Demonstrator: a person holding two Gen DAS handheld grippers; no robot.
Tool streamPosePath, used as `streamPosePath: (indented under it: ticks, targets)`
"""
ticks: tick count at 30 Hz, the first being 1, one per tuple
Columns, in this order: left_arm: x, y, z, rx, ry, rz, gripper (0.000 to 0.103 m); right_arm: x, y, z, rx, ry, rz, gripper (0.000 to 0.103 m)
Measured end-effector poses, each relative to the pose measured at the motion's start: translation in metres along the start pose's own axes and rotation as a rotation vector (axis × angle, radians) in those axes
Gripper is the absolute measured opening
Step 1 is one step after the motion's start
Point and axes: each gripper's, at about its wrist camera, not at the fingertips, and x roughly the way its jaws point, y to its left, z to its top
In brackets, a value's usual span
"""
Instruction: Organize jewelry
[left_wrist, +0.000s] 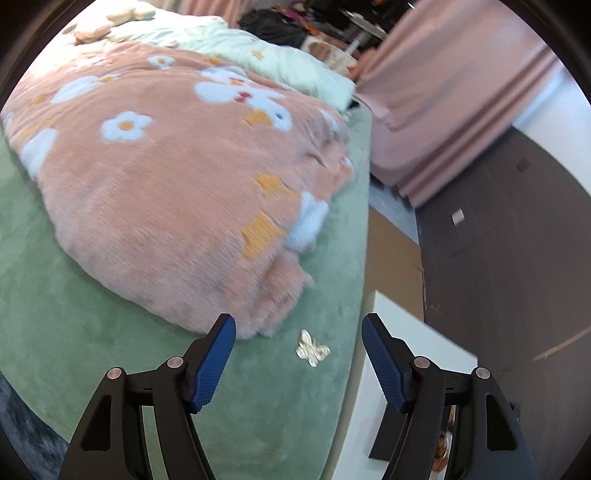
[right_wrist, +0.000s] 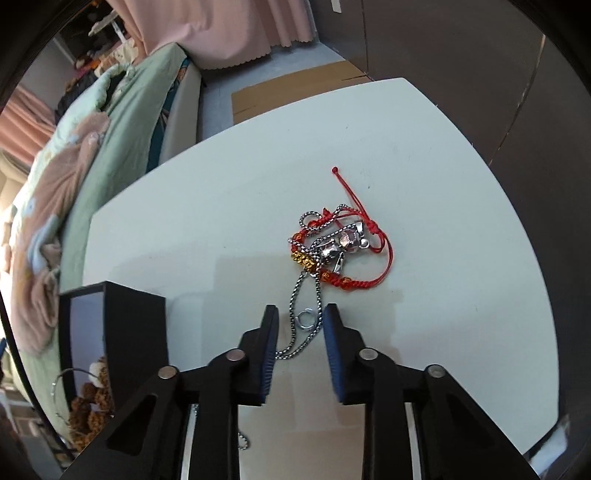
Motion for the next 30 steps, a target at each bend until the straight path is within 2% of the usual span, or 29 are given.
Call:
streamPosePath:
  ticks: [5, 11, 15, 20, 24, 26, 27, 28, 30]
  targets:
    - [0.029, -0.02, -0.027, 0.069, 0.079, -0.003, 0.072, -0.001, 0.003, 0.001, -0.061, 0.012, -0.046, 0.015]
    - [0.063, -0.03, -0.046, 0.12, 0.152, 0.015, 0.072, -0.01, -0.004, -0.005, -0.05, -0.001, -0.013, 0.011]
    - [0.082, -0.036, -0.049, 0.145, 0.166, 0.043, 0.072, -0.013, -0.011, -0.008, -0.035, -0.009, 0.014, 0.011]
    - [0.106, -0.042, -0.045, 0.187, 0.163, 0.117, 0.071, -0.024, -0.014, -0.007, -0.023, -0.029, 0.061, 0.011]
    - [0.129, -0.042, -0.046, 0.206, 0.189, 0.168, 0.062, -0.035, -0.015, -0.005, -0.008, -0.036, 0.13, 0.011]
    - [0.136, -0.041, -0.048, 0.222, 0.194, 0.193, 0.06, -0.039, -0.012, -0.004, -0.003, -0.039, 0.178, 0.011]
    - [0.138, -0.042, -0.049, 0.237, 0.187, 0.208, 0.056, -0.04, -0.01, -0.002, -0.002, -0.039, 0.198, 0.011]
    - [0.139, -0.043, -0.05, 0.258, 0.175, 0.236, 0.046, -0.042, -0.007, -0.001, -0.004, -0.041, 0.212, 0.011]
    - [0.14, -0.043, -0.049, 0.266, 0.169, 0.261, 0.035, -0.046, 0.0, 0.001, -0.007, -0.043, 0.241, 0.011]
